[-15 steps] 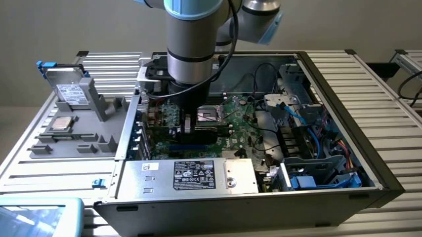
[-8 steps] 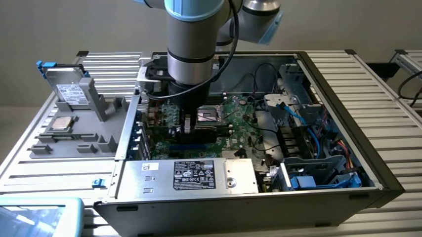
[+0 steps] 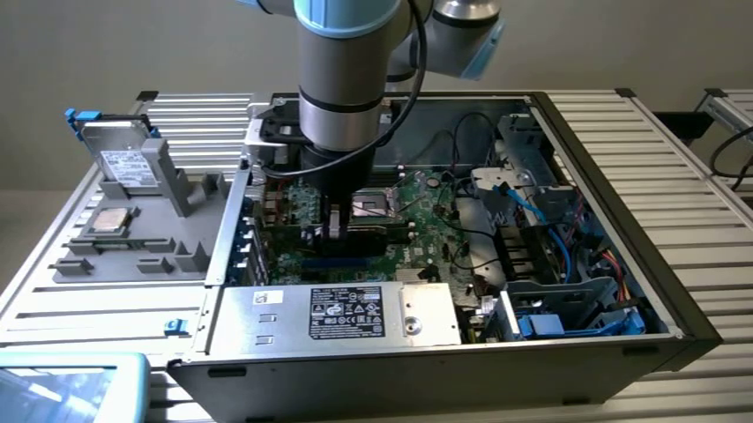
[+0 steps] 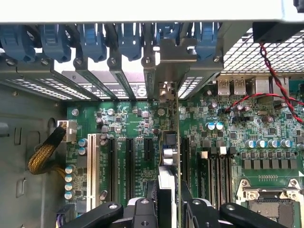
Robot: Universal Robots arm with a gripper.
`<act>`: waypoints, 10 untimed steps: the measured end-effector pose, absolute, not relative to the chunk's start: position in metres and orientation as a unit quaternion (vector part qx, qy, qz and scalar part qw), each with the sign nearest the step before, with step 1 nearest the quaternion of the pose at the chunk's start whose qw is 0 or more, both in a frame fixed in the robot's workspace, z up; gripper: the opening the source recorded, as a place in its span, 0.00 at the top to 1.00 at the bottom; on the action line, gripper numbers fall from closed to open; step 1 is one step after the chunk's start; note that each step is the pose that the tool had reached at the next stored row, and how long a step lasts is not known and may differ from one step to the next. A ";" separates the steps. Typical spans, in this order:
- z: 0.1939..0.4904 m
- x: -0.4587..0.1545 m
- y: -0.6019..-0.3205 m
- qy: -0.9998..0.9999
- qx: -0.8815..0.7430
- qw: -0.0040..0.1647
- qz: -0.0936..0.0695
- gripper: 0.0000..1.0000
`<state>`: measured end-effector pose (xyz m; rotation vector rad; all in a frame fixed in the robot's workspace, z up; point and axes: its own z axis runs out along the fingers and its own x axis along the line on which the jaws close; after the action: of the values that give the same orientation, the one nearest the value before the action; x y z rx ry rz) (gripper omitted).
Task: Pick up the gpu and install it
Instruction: 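Insert the gpu into the slot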
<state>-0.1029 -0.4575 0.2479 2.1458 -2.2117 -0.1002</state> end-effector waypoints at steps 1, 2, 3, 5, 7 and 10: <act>0.248 -0.102 -0.457 -0.717 0.696 0.029 -0.032 0.71; 0.248 -0.102 -0.457 -0.717 0.696 0.029 -0.032 0.71; 0.248 -0.102 -0.457 -0.717 0.696 0.030 -0.032 0.71; 0.248 -0.102 -0.457 -0.717 0.696 0.030 -0.030 0.71; 0.248 -0.102 -0.458 -0.717 0.696 0.030 -0.028 0.71; 0.247 -0.102 -0.457 -0.717 0.696 0.029 -0.027 0.71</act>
<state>-0.1019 -0.4574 0.2474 2.1462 -2.2124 -0.0840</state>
